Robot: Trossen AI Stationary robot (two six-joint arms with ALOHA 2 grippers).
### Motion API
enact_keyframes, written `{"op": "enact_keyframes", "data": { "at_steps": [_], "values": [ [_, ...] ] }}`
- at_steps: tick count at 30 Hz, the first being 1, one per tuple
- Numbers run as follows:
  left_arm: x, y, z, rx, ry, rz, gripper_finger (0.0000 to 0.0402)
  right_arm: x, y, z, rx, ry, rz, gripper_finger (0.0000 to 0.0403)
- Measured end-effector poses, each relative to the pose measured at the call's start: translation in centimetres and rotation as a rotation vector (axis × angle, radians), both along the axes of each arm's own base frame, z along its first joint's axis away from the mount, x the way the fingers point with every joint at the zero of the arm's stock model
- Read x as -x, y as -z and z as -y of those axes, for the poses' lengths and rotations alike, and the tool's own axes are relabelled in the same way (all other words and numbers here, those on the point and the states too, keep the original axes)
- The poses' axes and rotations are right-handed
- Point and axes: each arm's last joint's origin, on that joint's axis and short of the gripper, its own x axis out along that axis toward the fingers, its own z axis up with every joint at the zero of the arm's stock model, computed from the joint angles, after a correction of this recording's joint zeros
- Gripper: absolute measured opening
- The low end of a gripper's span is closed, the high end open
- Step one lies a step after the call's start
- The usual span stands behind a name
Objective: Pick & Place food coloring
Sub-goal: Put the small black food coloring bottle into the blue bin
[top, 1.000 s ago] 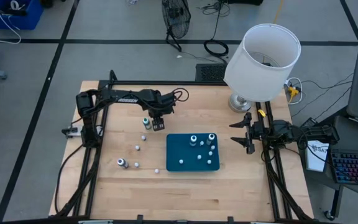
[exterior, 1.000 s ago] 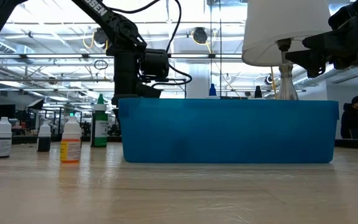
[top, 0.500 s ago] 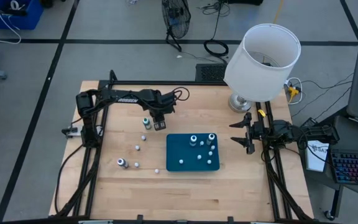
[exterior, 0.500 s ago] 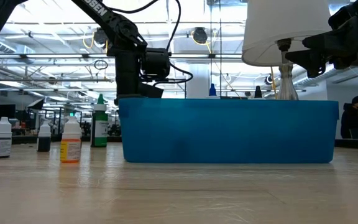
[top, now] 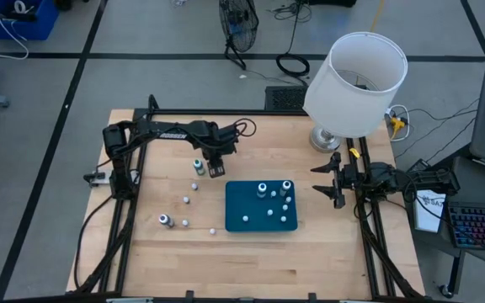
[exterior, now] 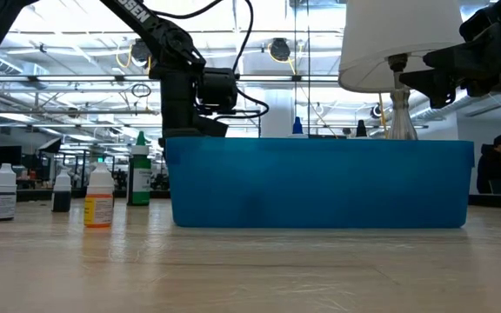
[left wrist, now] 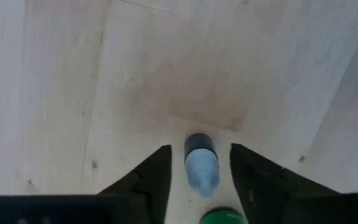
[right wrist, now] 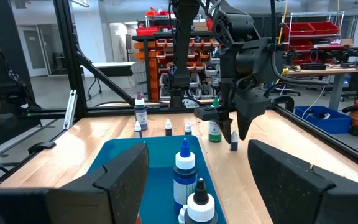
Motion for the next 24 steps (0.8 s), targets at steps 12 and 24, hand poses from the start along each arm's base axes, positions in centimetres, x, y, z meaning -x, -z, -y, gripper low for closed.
{"op": "enact_keyframes", "data": {
  "at_steps": [12,24],
  "values": [
    [0.51,0.69,0.16,0.006,0.001,-0.026,0.0222,0.0,0.0,0.0,0.0,0.0,0.0,0.0263],
    [0.28,0.83,0.06,-0.011,0.029,0.002,0.0185,0.0,0.0,0.0,0.0,0.0,0.0,0.0263]
  ]
}}
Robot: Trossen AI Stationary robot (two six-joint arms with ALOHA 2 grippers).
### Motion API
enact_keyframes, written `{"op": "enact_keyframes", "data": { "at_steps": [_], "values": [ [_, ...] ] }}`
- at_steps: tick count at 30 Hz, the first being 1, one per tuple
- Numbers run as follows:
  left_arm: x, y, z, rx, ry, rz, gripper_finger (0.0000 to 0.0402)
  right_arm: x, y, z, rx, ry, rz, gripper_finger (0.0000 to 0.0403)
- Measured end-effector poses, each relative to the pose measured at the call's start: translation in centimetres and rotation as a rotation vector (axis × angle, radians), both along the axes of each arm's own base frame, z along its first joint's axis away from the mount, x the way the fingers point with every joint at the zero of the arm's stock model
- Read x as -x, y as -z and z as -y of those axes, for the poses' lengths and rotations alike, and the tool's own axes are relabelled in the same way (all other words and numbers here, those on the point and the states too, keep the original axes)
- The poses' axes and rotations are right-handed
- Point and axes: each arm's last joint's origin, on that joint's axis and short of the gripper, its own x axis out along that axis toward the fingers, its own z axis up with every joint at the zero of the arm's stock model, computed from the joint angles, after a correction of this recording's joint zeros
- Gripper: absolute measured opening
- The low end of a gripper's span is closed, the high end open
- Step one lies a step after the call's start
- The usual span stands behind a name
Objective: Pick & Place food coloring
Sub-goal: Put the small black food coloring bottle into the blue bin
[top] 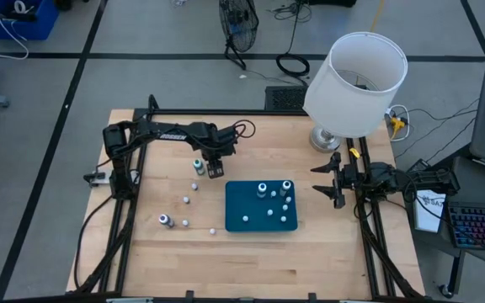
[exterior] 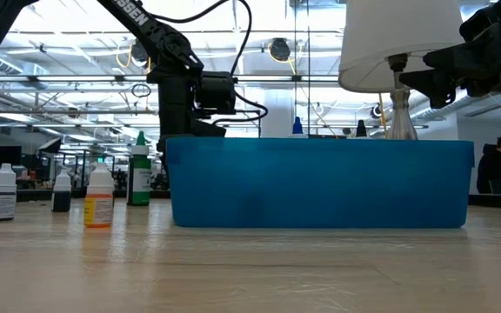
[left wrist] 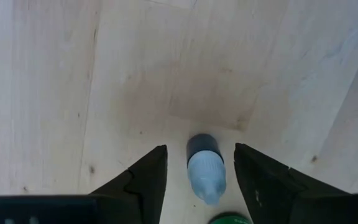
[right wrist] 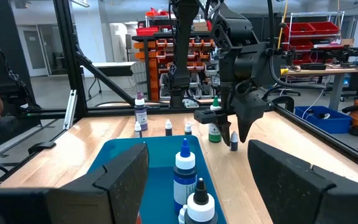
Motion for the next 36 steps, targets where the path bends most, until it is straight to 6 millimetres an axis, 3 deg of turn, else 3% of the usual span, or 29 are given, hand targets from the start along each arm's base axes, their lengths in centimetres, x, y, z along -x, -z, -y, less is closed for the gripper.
{"op": "enact_keyframes", "data": {
  "at_steps": [9,19,25,31,36],
  "values": [
    [0.0,0.0,0.0,-0.002,-0.001,-0.002,0.0157,0.0,0.0,0.0,0.0,0.0,0.0,0.0263],
    [0.0,0.0,0.0,0.0,-0.004,-0.006,0.0076,0.0,0.0,0.0,0.0,0.0,0.0,0.0263],
    [0.1,-0.4,0.1,-0.003,0.028,-0.015,0.0071,0.0,0.0,0.0,0.0,0.0,0.0,0.0263],
    [0.1,-4.0,1.8,-0.108,0.062,-0.03,0.0071,0.0,0.0,0.0,0.0,0.0,0.0,0.0263],
    [-1.0,-8.5,5.1,-0.159,0.132,0.062,0.0071,0.0,0.0,0.0,0.0,0.0,0.0,0.0263]
  ]
}}
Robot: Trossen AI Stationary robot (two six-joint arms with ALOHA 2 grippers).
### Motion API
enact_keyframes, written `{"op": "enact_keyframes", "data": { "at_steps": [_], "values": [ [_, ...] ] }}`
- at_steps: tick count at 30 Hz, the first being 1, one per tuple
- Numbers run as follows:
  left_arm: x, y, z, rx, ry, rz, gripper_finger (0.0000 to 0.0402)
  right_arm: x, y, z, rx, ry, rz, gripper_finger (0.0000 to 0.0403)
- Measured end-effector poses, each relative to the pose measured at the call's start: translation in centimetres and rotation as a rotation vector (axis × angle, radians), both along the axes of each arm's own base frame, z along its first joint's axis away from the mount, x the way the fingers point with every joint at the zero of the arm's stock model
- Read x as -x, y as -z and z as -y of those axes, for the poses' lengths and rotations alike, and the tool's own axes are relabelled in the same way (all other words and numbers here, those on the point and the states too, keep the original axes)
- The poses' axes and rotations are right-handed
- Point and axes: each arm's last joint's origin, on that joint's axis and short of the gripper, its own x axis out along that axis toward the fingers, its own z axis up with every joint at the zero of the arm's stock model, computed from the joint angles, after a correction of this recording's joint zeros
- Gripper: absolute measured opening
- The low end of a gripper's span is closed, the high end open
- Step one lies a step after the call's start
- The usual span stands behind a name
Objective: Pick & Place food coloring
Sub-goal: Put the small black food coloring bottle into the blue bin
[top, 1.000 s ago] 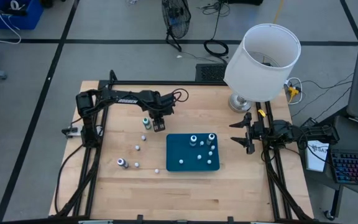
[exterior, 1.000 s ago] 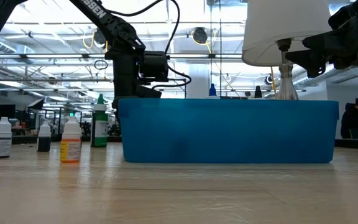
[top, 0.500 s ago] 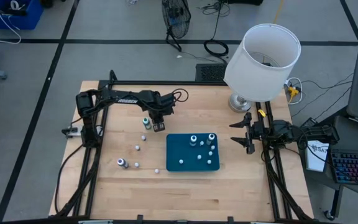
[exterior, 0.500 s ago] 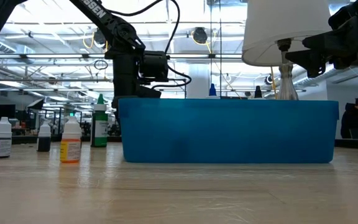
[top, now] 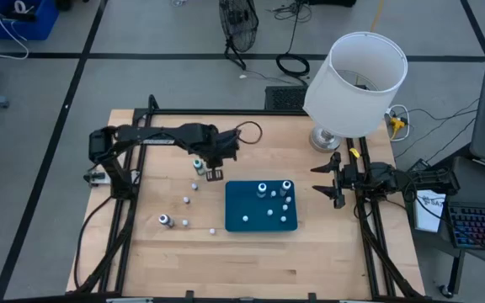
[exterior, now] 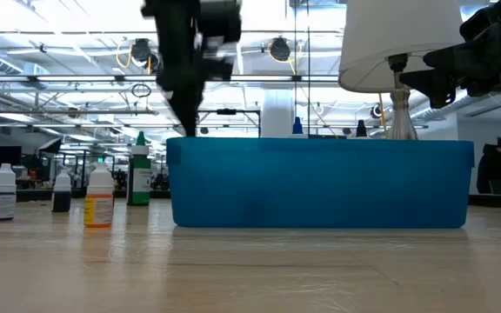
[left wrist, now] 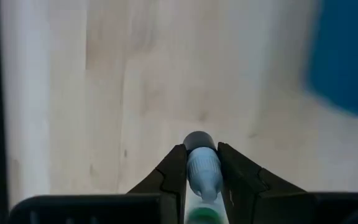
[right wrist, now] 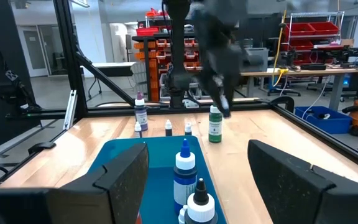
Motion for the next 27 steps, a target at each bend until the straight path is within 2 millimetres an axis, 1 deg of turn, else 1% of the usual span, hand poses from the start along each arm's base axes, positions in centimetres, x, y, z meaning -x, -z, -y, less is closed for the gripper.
{"op": "enact_keyframes", "data": {
  "at_steps": [3,6,9,11,13,15,19,21,23,27],
  "values": [
    [-1.0,-2.6,2.9,-0.064,0.08,0.02,0.0071,0.0,0.0,0.0,0.0,-0.001,-0.001,0.0263],
    [-2.3,-4.7,5.8,-0.134,0.176,0.053,0.0071,0.0,0.0,0.0,0.0,0.0,0.0,0.0263],
    [-3.8,-5.8,8.3,-0.138,0.274,0.101,0.0071,0.0,0.0,0.0,0.0,0.0,-0.001,0.0263],
    [-4.7,-6.1,9.5,-0.142,0.319,0.117,0.0071,0.0,0.0,0.0,0.0,0.0,0.0,0.0263],
    [-5.7,-5.7,10.3,-0.135,0.344,0.116,0.0071,0.0,0.0,0.0,0.0,0.0,-0.001,0.0263],
    [-6.6,-4.7,10.8,-0.09,0.371,0.1,0.0071,0.0,0.0,0.0,0.0,0.0,0.0,0.0263],
    [-8.3,-1.5,11.6,-0.015,0.448,0.028,0.0071,0.0,0.0,0.0,0.0,0.0,0.0,0.0263],
    [-8.9,-0.1,11.9,0.05,0.468,0.011,0.0071,0.0,0.0,0.0,0.0,0.0,-0.001,0.0263],
    [-9.2,0.5,12.0,0.105,0.479,0.014,0.0071,0.0,0.0,0.0,0.0,0.0,0.0,0.0263],
    [-9.7,0.9,11.9,0.088,0.475,0.032,0.0071,0.0,0.0,0.0,0.0,0.0,0.0,0.0263]
  ]
}}
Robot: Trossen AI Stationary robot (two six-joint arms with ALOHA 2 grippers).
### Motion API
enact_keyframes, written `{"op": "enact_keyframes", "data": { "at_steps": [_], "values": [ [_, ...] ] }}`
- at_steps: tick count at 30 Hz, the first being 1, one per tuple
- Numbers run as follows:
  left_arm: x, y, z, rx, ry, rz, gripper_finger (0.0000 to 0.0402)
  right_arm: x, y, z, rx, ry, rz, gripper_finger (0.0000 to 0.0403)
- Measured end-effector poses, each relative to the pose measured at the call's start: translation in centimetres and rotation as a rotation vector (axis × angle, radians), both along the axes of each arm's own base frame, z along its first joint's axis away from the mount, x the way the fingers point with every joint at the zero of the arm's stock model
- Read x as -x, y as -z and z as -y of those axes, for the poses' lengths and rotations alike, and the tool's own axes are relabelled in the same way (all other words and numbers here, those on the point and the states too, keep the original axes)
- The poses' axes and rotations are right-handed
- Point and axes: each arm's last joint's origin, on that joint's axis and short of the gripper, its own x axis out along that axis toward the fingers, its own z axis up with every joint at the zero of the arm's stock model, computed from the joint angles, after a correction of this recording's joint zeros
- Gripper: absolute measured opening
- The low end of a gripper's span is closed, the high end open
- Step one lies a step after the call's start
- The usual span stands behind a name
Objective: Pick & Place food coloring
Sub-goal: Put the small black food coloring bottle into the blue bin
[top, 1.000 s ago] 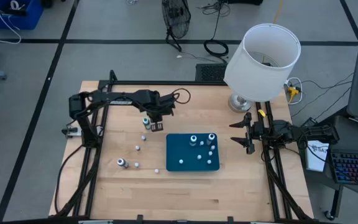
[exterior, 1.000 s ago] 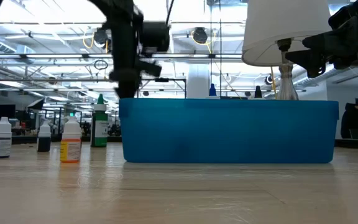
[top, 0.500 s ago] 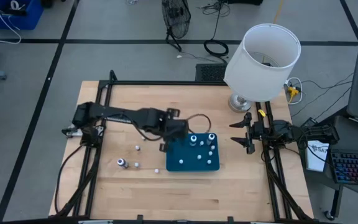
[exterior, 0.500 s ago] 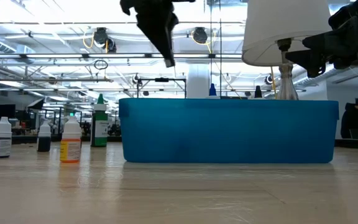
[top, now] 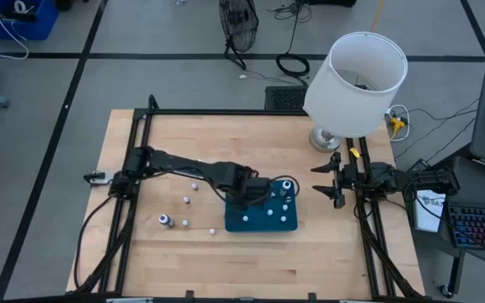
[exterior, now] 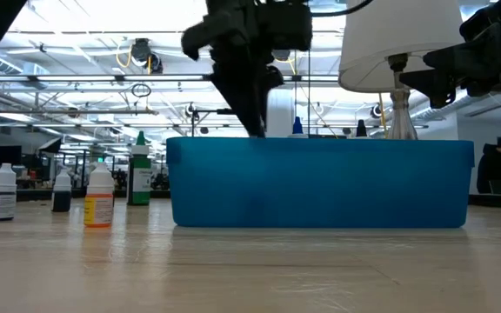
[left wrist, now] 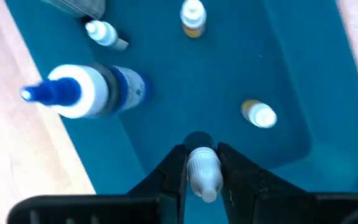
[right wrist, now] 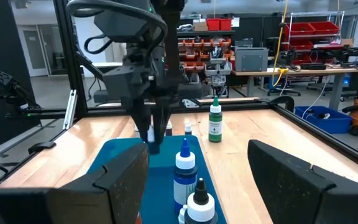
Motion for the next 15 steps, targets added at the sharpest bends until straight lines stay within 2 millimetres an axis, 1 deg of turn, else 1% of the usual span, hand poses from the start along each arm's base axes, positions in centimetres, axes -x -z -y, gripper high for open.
{"op": "enact_keyframes", "data": {
  "at_steps": [3,11,15],
  "values": [
    [-0.8,1.0,-0.1,0.005,-0.01,0.021,0.0071,0.0,0.0,0.0,0.0,0.0,0.0,0.0263],
    [-2.1,5.1,0.1,0.003,-0.031,-0.035,0.0071,0.0,0.0,0.0,0.001,0.0,-0.006,0.0263],
    [-2.5,6.0,0.6,0.003,-0.024,-0.028,0.0071,0.0,0.0,0.0,0.001,0.0,-0.006,0.0263]
  ]
}}
